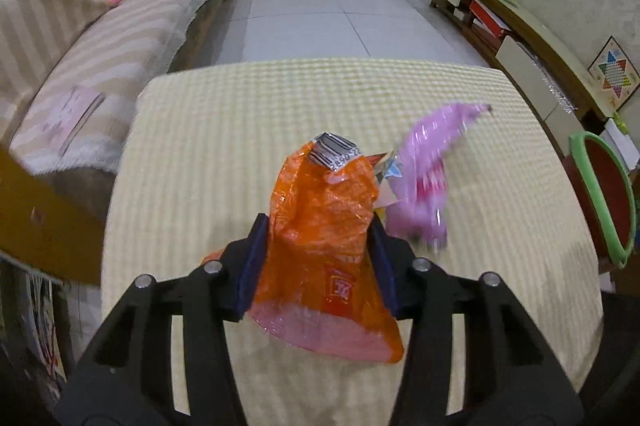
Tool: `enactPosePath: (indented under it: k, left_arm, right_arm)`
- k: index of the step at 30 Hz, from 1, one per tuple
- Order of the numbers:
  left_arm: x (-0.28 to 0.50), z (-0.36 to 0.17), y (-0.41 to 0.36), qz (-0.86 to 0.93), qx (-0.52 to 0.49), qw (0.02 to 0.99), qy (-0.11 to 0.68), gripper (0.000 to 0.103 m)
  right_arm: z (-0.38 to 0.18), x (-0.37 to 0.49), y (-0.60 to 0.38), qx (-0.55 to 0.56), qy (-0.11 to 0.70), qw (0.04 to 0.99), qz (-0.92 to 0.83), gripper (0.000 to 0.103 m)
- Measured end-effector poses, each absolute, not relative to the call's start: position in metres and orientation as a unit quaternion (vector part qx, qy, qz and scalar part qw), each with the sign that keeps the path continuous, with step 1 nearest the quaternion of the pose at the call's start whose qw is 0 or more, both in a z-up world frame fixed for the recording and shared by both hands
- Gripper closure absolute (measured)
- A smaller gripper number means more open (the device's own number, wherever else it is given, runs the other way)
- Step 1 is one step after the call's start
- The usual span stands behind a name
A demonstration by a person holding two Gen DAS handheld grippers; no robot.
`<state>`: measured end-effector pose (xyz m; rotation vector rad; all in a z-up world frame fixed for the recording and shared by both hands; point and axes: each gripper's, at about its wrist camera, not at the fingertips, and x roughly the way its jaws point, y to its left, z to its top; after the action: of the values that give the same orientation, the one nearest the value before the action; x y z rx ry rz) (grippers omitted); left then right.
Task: Collect trash
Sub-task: 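Grasp the orange wrapper with the left gripper while the right gripper grasps the pink wrapper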
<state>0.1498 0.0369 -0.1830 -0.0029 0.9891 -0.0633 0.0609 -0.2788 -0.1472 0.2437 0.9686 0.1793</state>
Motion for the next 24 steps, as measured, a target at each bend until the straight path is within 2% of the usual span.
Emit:
enactPosePath:
  k: [7,12,17,24]
  left_arm:
    - [0.088,-0.171,0.054,-0.004,-0.036,0.883,0.467,0.053]
    - [0.073,-0.173,0.058,0.01,-0.051,0.883,0.466,0.051]
    - [0.067,-0.181,0.061,0.009,-0.062,0.878,0.475,0.049]
    - [0.059,-0.189,0.076,0.015,-0.073,0.874,0.481,0.037]
  right_arm:
    - [-0.159,0.113,-0.219,0.114,0.476,0.863,0.128,0.029]
    - [-0.181,0.157,-0.169,0.096,0.492,0.855,0.135,0.023]
    - [-0.208,0.191,-0.14,0.062,0.521,0.843,0.114,0.023]
    - [-0.229,0.211,-0.123,0.029,0.54,0.835,0.105,0.023]
